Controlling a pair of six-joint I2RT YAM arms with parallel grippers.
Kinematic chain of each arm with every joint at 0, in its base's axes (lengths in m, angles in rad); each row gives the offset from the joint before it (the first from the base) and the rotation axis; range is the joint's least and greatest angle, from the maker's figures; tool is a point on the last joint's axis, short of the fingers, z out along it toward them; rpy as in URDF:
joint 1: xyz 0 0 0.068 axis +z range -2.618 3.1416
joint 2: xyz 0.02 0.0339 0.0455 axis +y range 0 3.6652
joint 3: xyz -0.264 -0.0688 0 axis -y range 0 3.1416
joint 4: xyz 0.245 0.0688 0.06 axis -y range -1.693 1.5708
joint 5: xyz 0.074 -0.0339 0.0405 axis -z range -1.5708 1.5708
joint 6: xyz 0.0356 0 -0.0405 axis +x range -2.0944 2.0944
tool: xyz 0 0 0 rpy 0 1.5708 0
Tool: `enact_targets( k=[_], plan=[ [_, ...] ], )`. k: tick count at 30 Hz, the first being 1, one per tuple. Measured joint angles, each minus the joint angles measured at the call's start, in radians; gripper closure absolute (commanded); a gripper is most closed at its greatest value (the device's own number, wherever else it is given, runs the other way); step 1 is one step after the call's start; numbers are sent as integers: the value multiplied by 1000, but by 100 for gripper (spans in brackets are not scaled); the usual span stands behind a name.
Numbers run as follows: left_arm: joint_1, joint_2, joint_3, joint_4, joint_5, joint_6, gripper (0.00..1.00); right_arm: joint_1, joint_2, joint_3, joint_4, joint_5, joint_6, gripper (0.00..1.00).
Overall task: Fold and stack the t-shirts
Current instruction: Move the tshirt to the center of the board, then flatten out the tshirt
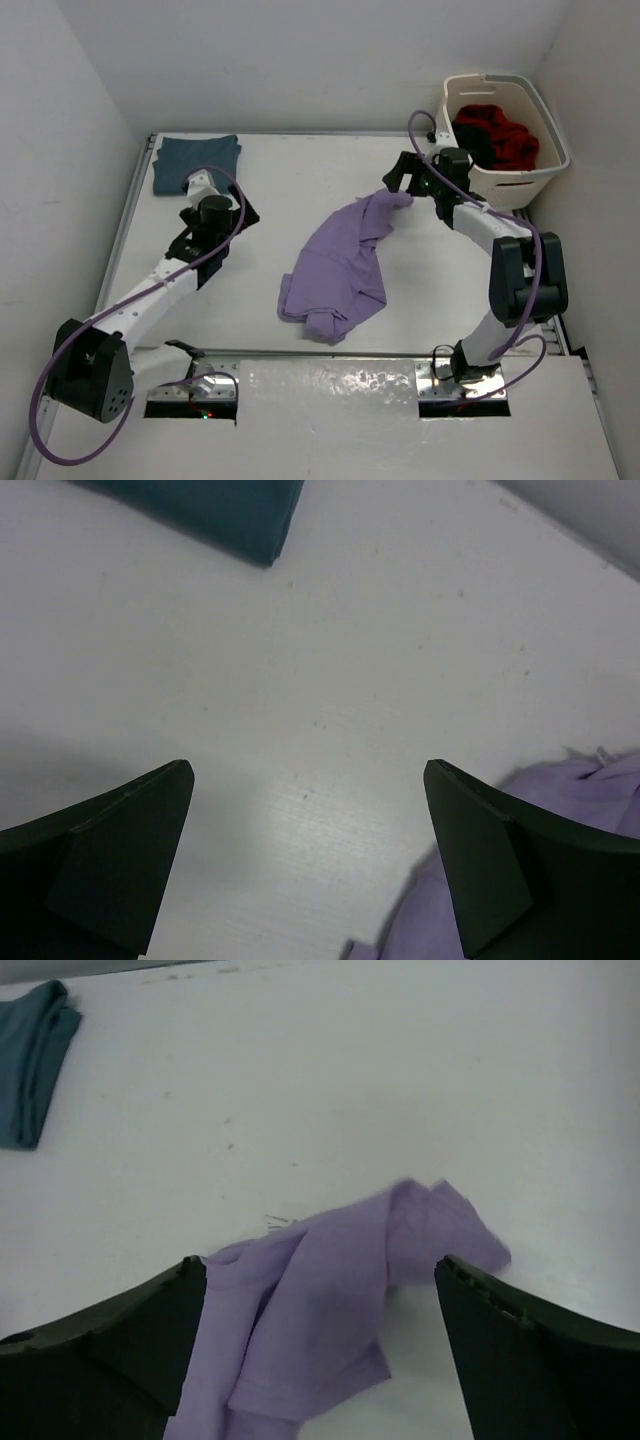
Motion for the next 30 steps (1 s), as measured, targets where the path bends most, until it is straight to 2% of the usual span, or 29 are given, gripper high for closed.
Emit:
enact_targets(
  k=[4,8,10,14,20,24,30],
  plan=[
    [0,-12,-78,-10,137,7,0,11,-47,0,-103,54,-103,1],
    [-4,-17,-196,28,403,16,1,50,-96,0,-181,61,-203,1],
    [-16,-17,-258,42,527,14,3,67,-91,14,-224,69,-236,1],
    [-76,-2,-320,46,687,-5,9,81,-39,34,-233,72,-244,1],
    [-195,82,-284,58,735,-27,20,81,74,69,-232,100,-251,1],
    [-204,185,-210,72,713,-27,28,81,119,76,-233,136,-259,1],
    [-208,341,-40,71,625,16,33,81,155,99,-216,153,-257,1]
  ],
)
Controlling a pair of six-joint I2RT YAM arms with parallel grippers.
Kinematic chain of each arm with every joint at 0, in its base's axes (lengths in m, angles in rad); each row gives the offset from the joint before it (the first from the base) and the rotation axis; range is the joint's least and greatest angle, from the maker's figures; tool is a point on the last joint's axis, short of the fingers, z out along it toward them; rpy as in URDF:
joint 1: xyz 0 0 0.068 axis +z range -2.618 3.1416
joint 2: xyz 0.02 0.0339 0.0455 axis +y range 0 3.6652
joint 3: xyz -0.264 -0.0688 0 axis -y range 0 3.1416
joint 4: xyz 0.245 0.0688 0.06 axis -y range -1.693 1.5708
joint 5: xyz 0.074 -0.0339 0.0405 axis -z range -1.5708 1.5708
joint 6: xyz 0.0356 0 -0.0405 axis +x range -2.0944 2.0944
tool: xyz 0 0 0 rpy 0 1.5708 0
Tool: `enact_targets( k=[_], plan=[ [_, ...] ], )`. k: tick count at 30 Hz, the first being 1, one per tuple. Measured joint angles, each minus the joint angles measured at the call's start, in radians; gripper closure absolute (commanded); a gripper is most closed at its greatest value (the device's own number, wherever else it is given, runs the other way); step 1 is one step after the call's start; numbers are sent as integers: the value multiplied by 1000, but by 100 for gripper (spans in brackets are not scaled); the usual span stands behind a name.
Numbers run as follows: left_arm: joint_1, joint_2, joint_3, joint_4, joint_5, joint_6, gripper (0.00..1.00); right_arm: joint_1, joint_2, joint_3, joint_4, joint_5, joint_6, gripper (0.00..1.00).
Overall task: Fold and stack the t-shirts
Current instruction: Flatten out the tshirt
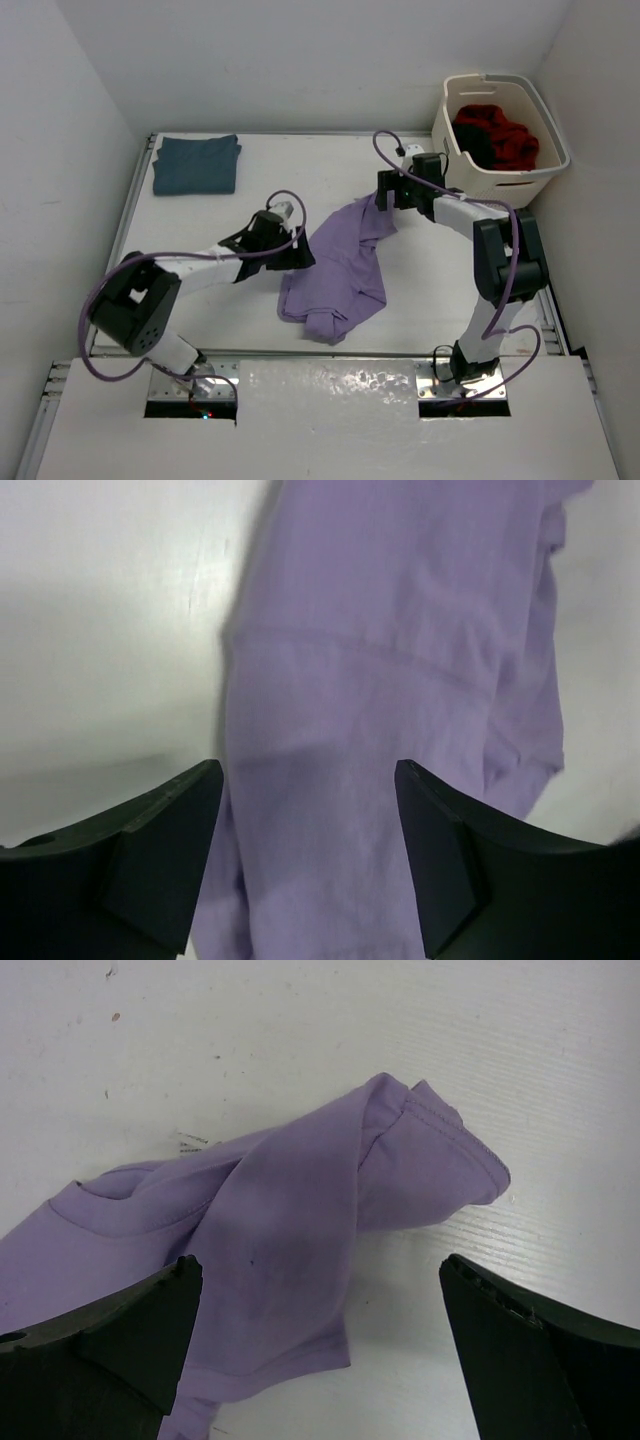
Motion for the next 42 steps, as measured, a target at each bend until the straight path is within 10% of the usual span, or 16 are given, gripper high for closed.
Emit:
enact_targets(
  k=[13,17,36,42],
  plan=[
    [-1,321,304,-7,-80,120,64,0,17,2,45,-11,79,1],
    [-1,332,309,-21,-77,140,100,0,19,-19,42,-28,94,1],
    [21,192,342,30,-303,193,100,0,-8,-159,97,-177,184,2],
    [24,192,334,27,-317,195,100,0,115,-72,134,-139,181,29]
  ],
)
